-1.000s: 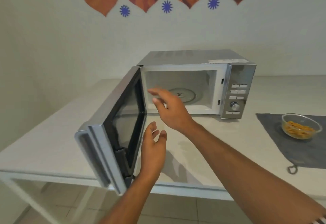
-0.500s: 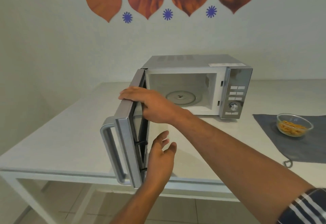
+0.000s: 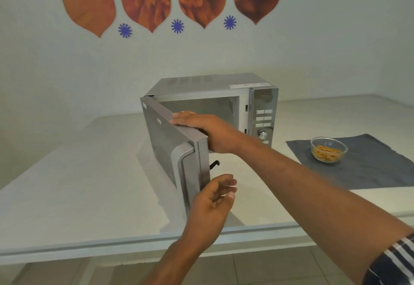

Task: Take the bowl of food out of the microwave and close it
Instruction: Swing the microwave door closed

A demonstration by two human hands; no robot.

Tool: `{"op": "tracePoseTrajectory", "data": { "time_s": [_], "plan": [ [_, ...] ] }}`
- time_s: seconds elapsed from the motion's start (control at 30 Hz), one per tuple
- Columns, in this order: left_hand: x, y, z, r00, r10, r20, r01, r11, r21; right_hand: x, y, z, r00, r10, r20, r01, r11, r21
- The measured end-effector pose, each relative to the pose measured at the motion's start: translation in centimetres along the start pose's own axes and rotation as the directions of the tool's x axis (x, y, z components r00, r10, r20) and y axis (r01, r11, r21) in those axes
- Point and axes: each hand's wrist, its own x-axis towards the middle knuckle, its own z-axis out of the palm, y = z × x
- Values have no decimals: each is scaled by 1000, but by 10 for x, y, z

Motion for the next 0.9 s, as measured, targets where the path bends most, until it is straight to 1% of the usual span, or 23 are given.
{"op": "tracePoseTrajectory", "data": {
  "time_s": [0.13,0.2,0.27,0.33,0.4,0.47,0.53,0.6,0.67,0.73,0.83,0.9],
  "plan": [
    [11,3,6,997,71,-37,-72,997,-36,-21,19,-26,991,126,-53,-124,992,31],
    [18,7,8,992,118,-48,-121,991,-53,-35,31,-36,975,190,-118,-191,982,2],
    [26,10,10,983,178,-53,-180,982,-54,-52,44,-42,940,268,-210,-280,960,-26],
    [36,14,13,972,222,-77,-227,973,-51,-72,56,-44,881,339,-330,-354,935,14],
    [50,16,17,961,243,-132,-250,967,-39,-93,65,-41,799,404,-446,-380,913,146],
    [65,17,20,944,264,-200,-267,964,12,-113,71,-33,702,462,-542,-357,887,294],
    [80,16,23,926,278,-256,-267,961,76,-132,73,-20,609,515,-603,-336,857,392],
    [97,14,27,910,286,-301,-261,957,123,-147,74,-5,558,547,-624,-304,834,460],
    [113,11,32,901,286,-325,-239,955,176,-156,76,9,552,561,-616,-295,823,486],
    [129,6,37,906,271,-324,-204,952,227,-158,79,18,575,568,-589,-308,817,487],
    [154,-1,44,925,247,-288,-161,943,291,-153,88,24,622,578,-528,-369,811,454],
    [170,-5,50,938,229,-259,-145,940,308,-147,99,22,628,607,-488,-411,790,454]
  ]
}}
